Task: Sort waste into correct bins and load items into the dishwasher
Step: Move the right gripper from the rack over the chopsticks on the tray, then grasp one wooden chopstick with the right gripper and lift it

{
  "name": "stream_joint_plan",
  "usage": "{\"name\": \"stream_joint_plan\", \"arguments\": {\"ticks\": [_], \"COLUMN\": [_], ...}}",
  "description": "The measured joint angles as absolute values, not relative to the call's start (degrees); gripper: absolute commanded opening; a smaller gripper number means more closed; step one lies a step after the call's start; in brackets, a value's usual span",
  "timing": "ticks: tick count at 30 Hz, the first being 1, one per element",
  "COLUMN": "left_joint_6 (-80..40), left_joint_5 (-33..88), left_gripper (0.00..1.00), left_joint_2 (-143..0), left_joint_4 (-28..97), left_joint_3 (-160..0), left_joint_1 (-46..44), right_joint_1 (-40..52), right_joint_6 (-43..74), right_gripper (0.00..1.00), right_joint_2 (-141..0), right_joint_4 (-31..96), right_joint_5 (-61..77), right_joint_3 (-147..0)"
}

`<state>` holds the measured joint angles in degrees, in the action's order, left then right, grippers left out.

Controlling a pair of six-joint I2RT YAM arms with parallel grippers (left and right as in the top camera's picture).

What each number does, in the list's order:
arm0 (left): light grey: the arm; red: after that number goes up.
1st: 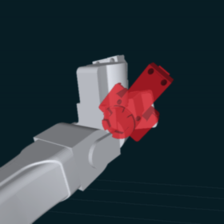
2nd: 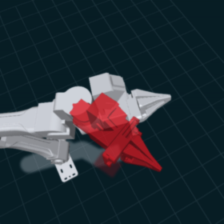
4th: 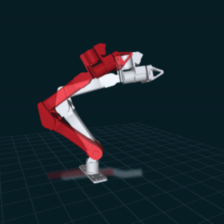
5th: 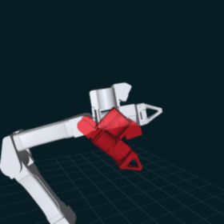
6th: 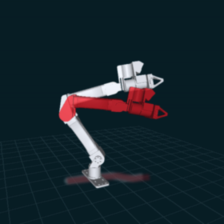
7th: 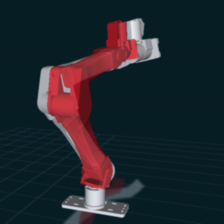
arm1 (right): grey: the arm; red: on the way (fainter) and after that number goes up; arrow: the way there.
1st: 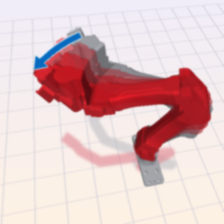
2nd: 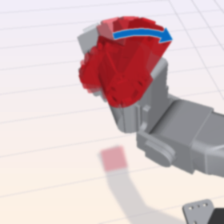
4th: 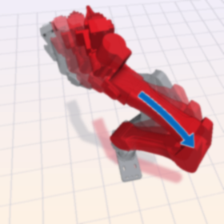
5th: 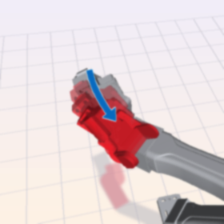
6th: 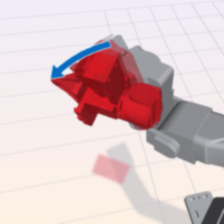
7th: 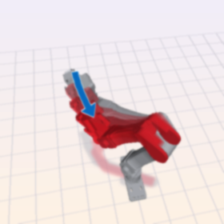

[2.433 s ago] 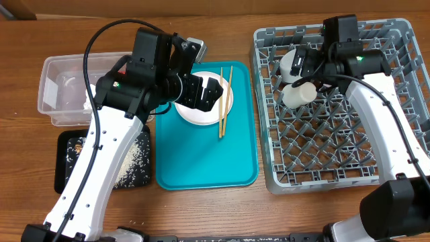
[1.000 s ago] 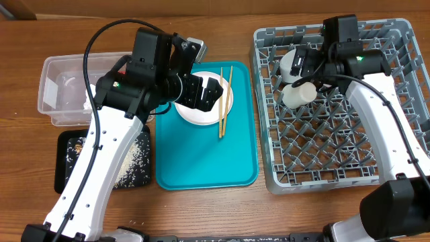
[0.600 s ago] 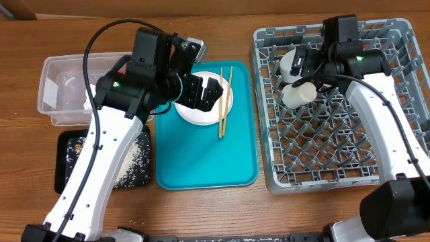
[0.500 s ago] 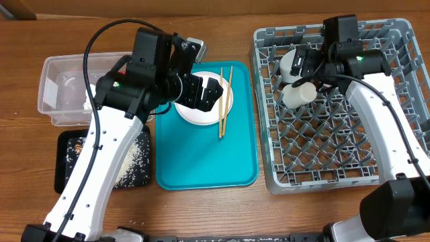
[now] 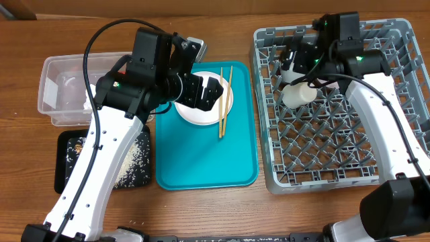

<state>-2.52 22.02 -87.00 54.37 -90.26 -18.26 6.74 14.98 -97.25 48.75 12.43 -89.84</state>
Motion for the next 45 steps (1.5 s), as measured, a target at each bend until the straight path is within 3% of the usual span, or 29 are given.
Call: {"name": "stream_joint_plan", "arguments": {"ticks": [4,10,21,29,45], "left_joint_6": [-2.5,-4.5,-10.8,-11.5,-11.7], "left_joint_5": [21.7,19.9,23.6,24.8,24.8], "left_gripper": [1.00,1.00,1.00,1.00,1.00], "left_joint_2": [-87.0,-87.0,-87.0,-87.0,-87.0], "left_joint_4": [52.3,51.2,55.2,58.6,60.0], "left_joint_3": [-90.3,-90.3,-90.4,-90.4,-90.4], "left_joint_1": [-18.3,-15.9,2.1,3.5,3.5], "right_joint_1": [6.8,9.9,30.7,39.3,39.7], "right_joint_6": [15.9,18.4,21.8,22.5,22.5], "right_gripper": [0.98,0.67,0.32,0.29,0.28], "right_joint_2": [-97.3,-97.3,-99.0,-106.6,-120.1], "right_joint_4": [48.6,47.4,43.2,37.6,33.6], "right_joint_5": [24.8,31.1,9.3,-6.1,-15.0], "right_joint_3": [-89.8,-89.8,-89.8,-89.8,-89.8]}}
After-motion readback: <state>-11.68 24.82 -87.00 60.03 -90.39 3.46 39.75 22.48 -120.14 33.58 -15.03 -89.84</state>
